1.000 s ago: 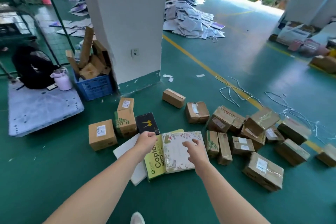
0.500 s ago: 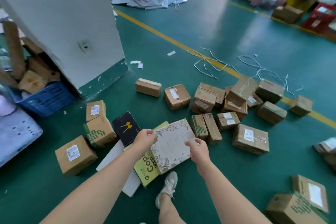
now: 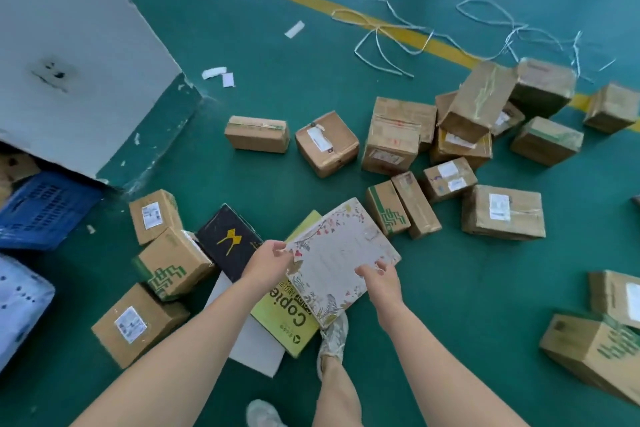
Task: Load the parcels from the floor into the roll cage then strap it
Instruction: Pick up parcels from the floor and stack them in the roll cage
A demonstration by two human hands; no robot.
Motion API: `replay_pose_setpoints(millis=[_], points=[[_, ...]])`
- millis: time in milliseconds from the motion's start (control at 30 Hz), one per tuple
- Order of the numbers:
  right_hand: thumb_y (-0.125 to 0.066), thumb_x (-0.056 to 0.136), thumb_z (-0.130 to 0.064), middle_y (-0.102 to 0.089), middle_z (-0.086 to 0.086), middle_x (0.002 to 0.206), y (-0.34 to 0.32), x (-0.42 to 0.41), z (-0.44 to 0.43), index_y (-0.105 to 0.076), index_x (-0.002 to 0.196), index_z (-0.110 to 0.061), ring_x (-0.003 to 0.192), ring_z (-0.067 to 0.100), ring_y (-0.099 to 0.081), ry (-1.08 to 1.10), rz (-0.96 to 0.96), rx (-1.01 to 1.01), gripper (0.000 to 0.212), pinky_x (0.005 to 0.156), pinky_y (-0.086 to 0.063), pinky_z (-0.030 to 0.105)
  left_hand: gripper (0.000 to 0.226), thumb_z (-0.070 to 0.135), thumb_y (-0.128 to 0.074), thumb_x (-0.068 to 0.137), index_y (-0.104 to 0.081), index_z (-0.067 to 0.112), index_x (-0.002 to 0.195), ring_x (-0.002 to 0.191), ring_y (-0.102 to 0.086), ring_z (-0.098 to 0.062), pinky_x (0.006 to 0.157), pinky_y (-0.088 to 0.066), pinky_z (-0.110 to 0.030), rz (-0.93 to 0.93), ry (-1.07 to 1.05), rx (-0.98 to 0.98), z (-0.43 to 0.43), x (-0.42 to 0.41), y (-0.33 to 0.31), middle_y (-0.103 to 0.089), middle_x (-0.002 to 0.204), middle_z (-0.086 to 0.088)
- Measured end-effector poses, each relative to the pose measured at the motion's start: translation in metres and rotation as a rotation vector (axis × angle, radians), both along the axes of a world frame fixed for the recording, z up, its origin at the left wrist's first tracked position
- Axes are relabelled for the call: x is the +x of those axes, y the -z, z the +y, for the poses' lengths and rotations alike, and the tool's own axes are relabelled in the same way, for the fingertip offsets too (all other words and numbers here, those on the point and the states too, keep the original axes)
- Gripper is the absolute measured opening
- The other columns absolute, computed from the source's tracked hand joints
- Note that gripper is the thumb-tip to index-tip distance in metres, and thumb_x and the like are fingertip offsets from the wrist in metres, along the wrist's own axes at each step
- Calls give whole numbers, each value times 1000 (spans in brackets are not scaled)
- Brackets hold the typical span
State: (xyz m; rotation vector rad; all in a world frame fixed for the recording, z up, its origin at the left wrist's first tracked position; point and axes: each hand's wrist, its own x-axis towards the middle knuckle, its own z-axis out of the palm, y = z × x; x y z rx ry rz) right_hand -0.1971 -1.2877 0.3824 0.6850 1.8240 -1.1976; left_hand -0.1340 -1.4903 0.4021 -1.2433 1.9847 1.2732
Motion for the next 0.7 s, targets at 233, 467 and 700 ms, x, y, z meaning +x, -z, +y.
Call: replay_pose_setpoints(millis=[233, 467, 700], points=[[-64, 92, -20, -46, 5, 131, 79, -3, -15, -31, 151, -13, 114, 21, -48, 62, -72, 59, 68, 95, -38, 35, 39, 27, -50, 99, -47, 19, 138, 107, -53, -16, 91, -44, -34, -52, 148, 6, -33, -28, 81, -56, 132, -2], [-64, 92, -21, -53, 5, 120, 191, 31, -16, -29, 152, -14, 101, 18, -51, 218, -119, 78, 70, 88, -35, 34, 35, 23, -50, 99, -48, 20, 134, 107, -54, -12, 86, -44, -31, -66, 323, -28, -48, -26, 191, -58, 124, 3], [-67, 91, -24, -52, 9, 133, 306, 77, -17, -26, 154, -12, 115, 25, -53, 334, -198, 122, 76, 90, -39, 34, 45, 18, -51, 98, -43, 19, 142, 81, -52, 0, 69, -42, -23, -96, 450, -82, -62, -15, 305, -48, 144, -1]])
